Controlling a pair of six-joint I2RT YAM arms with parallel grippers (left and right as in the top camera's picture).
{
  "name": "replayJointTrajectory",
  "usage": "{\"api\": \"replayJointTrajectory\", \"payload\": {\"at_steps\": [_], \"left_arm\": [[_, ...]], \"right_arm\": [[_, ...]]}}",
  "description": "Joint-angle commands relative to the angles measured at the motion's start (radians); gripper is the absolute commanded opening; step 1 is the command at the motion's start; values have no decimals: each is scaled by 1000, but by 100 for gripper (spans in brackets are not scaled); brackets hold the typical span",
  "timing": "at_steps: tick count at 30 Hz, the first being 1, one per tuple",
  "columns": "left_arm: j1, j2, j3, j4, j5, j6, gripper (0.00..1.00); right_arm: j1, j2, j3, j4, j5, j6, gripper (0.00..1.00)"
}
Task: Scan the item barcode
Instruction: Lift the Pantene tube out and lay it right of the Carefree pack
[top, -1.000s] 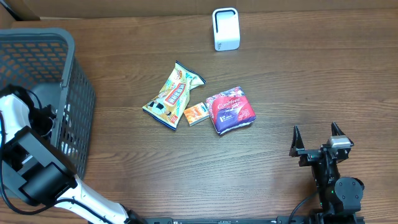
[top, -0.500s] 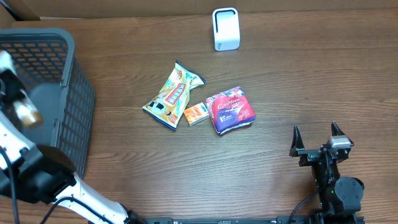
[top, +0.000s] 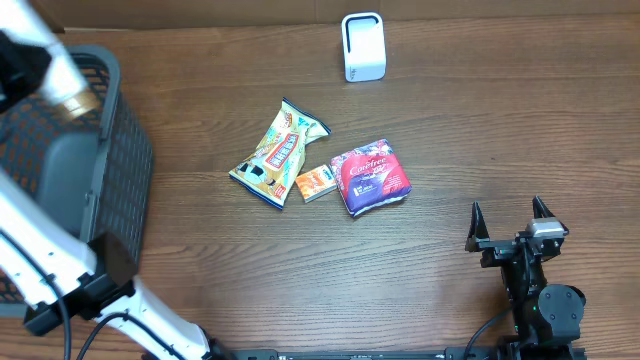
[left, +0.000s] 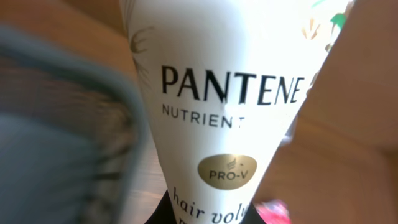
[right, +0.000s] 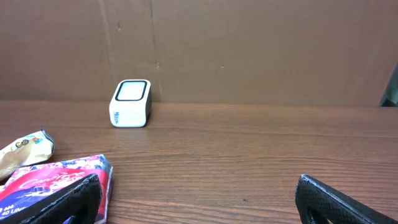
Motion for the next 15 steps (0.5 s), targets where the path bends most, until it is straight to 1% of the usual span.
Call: {"api": "replayJointTrajectory", "payload": {"at_steps": [1, 4, 5, 6, 10, 13, 15], "left_arm": [[-177, -24, 16, 5, 114, -18, 4], [-345, -6, 4, 5, 50, -18, 4], [-458, 14, -11, 5, 8, -21, 4], [-512, 27, -20, 6, -9, -27, 4], [-703, 106, -40, 20, -23, -34, 4], [-822, 197, -40, 50, -23, -38, 4], [-887, 262, -40, 76, -23, -68, 4]], "right_arm": [[-3, -8, -10, 5, 10, -4, 100], [-3, -8, -10, 5, 10, -4, 100], [-3, -8, -10, 6, 10, -4, 100], [-3, -8, -10, 5, 10, -4, 100], [-3, -8, -10, 5, 10, -4, 100], [-3, -8, -10, 5, 10, -4, 100], [-3, -8, -10, 5, 10, -4, 100]]}}
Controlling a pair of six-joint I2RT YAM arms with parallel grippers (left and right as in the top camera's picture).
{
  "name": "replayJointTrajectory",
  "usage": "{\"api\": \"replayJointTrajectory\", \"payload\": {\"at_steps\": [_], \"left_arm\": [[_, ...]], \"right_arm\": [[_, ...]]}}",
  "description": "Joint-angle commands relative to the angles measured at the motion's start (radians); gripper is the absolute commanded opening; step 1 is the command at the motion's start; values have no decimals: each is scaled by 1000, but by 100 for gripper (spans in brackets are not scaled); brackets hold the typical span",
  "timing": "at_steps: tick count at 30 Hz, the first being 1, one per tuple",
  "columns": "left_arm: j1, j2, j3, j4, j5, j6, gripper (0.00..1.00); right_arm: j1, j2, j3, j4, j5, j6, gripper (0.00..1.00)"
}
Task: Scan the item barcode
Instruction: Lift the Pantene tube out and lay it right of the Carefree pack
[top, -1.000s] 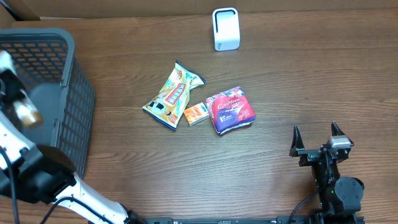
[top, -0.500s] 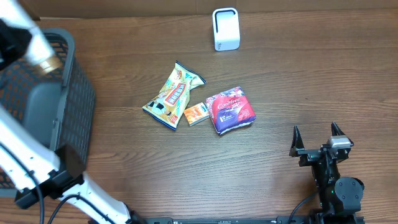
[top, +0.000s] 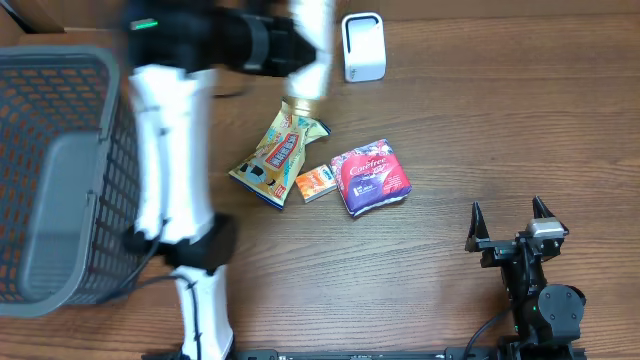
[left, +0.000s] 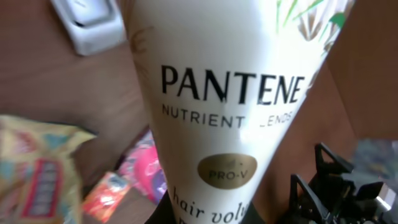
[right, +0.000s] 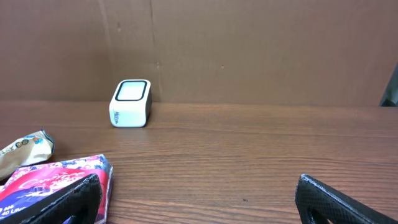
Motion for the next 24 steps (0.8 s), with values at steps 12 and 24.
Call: {"api": "replayJointTrajectory", "payload": {"at_steps": [12, 24], "left_arm": [[-340, 427, -5, 189, 2, -215, 4], [-426, 484, -19, 152, -287, -273, 12]], "right_arm": [[-3, -8, -10, 5, 9, -4, 100], [-3, -8, -10, 5, 9, -4, 100]]}}
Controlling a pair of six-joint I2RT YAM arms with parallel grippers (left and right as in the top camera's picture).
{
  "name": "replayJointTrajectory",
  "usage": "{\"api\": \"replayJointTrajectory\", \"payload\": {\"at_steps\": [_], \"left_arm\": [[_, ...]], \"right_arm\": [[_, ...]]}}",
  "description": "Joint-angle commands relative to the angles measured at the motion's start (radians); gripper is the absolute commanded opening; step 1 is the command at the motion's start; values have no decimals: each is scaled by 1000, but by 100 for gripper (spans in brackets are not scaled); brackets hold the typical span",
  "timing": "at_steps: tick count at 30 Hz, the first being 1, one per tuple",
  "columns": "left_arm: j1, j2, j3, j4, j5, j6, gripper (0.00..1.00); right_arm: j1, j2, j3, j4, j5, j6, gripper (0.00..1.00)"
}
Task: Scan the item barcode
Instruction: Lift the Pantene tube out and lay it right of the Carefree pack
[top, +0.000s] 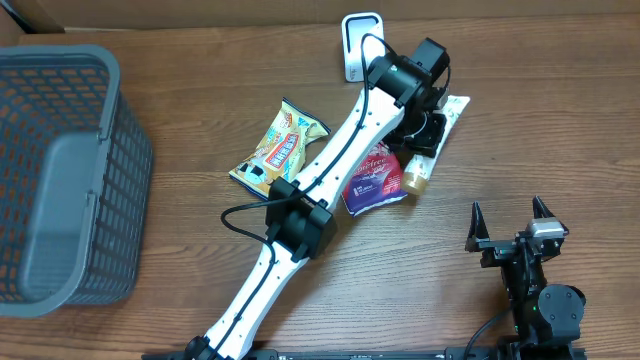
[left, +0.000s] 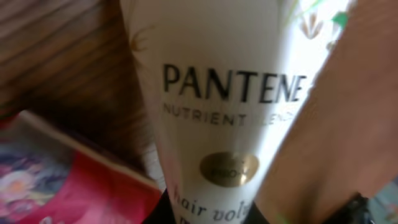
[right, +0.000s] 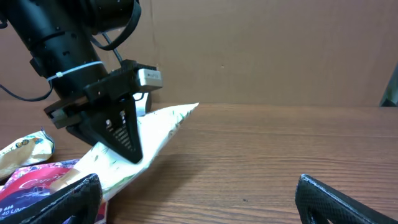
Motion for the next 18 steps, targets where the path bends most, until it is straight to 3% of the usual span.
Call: {"api": "replayJointTrajectory", "payload": {"at_steps": [1, 18], "left_arm": [[-21, -1, 6, 2, -87, -23, 14], [-6, -43, 10, 6, -20, -11, 14]], "right_arm": [[-3, -8, -10, 6, 9, -4, 100], [-3, -8, -10, 6, 9, -4, 100]]}}
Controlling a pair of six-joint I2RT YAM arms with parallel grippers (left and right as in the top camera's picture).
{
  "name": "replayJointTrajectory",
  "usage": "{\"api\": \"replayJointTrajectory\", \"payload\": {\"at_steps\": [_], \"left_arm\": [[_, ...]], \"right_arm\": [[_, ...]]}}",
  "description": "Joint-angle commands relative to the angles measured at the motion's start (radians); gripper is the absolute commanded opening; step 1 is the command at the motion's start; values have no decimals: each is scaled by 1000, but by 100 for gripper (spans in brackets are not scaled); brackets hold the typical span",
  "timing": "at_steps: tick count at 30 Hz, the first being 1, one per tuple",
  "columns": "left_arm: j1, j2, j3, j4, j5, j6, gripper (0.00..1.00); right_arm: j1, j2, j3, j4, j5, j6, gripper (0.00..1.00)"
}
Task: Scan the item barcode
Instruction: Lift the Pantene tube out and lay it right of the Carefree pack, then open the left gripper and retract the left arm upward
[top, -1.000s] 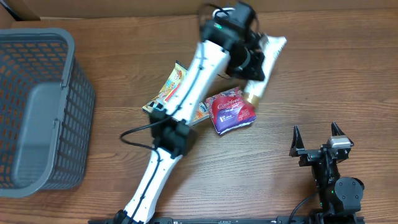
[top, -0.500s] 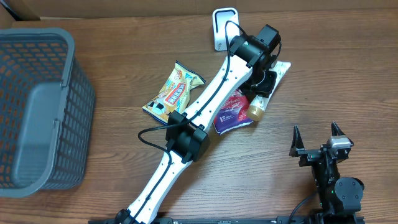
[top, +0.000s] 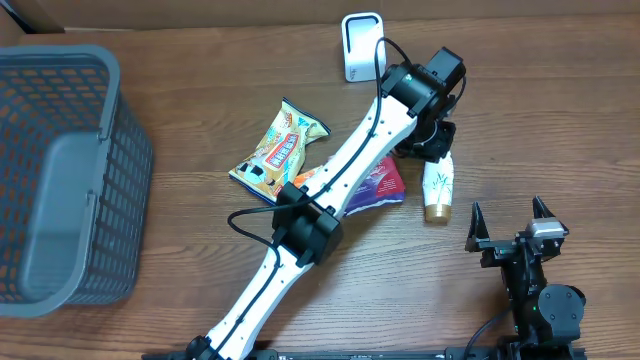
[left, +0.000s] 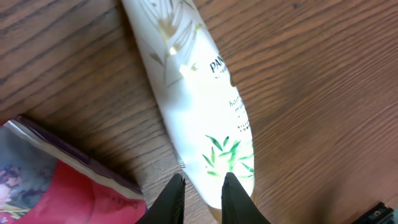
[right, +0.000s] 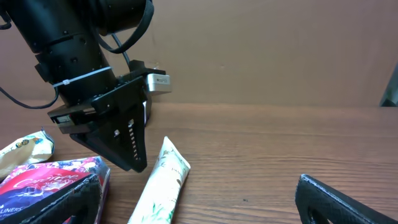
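The white Pantene tube (top: 438, 183) lies flat on the table, its gold cap (top: 435, 212) towards the front, just right of the purple-red pack (top: 380, 183). My left gripper (top: 432, 146) hangs just above its crimped end, open, with nothing between its fingers. In the left wrist view the tube (left: 199, 99) lies below the black fingertips (left: 176, 198). The white scanner (top: 362, 45) stands at the back edge, left of that gripper. My right gripper (top: 510, 226) rests open near the front right, and its view shows the tube (right: 163, 183) ahead to the left.
A yellow snack bag (top: 280, 152) lies left of the left arm. A dark mesh basket (top: 70, 170) fills the far left. The red pack (left: 62, 180) touches the tube's left side. A cardboard wall (right: 261, 50) closes off the back.
The left gripper held the tube tilted over the purple-red pack. Now the tube lies flat on the wood to the right of the pack, and the gripper is open above it.
My left gripper held the tube above the basket at the far left. Then it had it near the scanner, over the snack bag. Then the tube was low, right of the scanner, over the pack. Now it lies released on the table. The right arm stayed still.
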Motion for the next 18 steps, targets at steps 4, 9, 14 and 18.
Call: {"api": "replayJointTrajectory", "payload": {"at_steps": [4, 9, 14, 18], "left_arm": [[85, -132, 14, -7, 51, 10, 18], [153, -291, 14, -35, 34, 43, 40], [199, -460, 14, -100, -63, 54, 73], [213, -592, 14, -166, -199, 54, 97]], "right_arm": [[-3, -8, -10, 5, 10, -4, 100], [-3, -8, -10, 5, 9, -4, 100], [-3, -8, -10, 5, 9, -4, 100], [-3, -8, -10, 5, 9, -4, 100]]}}
